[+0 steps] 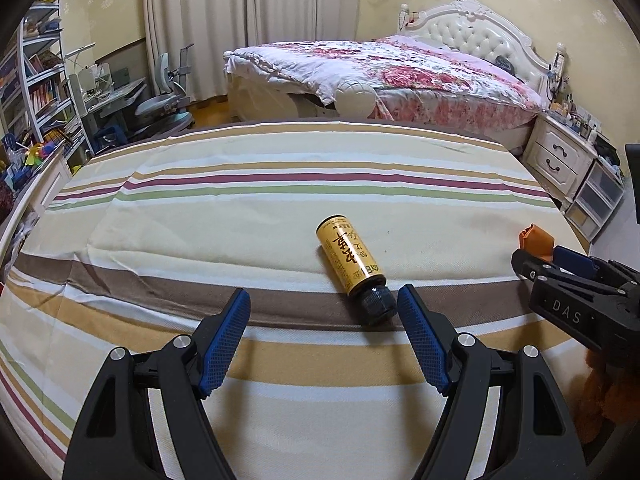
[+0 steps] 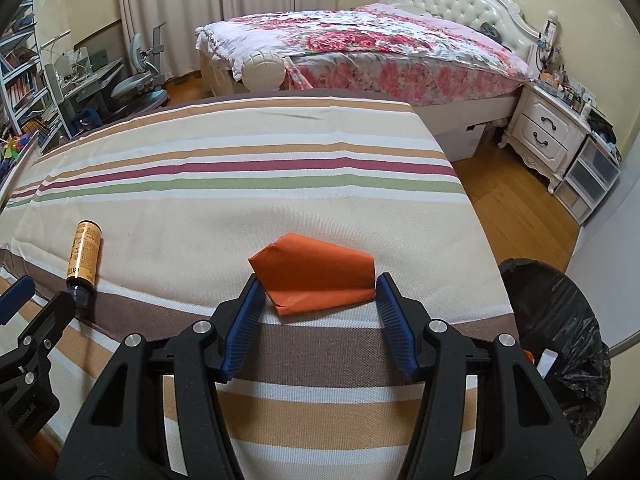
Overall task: Collect trash
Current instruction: 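Grasp the gold can by its dark end with the left gripper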
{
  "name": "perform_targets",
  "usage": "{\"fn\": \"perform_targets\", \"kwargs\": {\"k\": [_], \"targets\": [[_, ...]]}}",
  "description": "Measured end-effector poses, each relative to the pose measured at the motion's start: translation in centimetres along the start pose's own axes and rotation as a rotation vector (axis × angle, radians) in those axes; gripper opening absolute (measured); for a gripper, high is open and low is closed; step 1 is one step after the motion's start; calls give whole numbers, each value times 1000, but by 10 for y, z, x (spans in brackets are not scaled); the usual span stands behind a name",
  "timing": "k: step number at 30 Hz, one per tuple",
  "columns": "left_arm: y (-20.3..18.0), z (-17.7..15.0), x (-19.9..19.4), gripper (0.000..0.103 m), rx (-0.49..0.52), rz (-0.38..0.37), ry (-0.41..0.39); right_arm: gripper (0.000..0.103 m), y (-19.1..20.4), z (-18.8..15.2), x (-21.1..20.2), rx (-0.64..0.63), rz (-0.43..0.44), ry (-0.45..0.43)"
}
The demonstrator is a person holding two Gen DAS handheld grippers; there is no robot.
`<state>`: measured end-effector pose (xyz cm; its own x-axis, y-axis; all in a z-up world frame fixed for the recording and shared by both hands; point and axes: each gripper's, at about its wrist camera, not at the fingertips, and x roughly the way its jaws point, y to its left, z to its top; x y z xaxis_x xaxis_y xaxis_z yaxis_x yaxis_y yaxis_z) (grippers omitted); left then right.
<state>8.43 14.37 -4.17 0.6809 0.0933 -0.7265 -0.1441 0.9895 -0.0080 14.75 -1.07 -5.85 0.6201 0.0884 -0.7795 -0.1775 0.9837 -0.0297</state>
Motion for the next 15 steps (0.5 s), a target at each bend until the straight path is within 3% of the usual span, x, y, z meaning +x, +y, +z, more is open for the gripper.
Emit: {"fn": "perform_targets", "kwargs": {"k": [9,11,15], "targets": [[1,8,13,72,-28,-25,45,58,0,0,0,-1,-1,-1],[4,7,17,58,-36,-51,71,58,1,1,1,-2,-3,-1],[4,7,17,45,-23,-55,76,58,2,1,2,-3,-2,-1]]}}
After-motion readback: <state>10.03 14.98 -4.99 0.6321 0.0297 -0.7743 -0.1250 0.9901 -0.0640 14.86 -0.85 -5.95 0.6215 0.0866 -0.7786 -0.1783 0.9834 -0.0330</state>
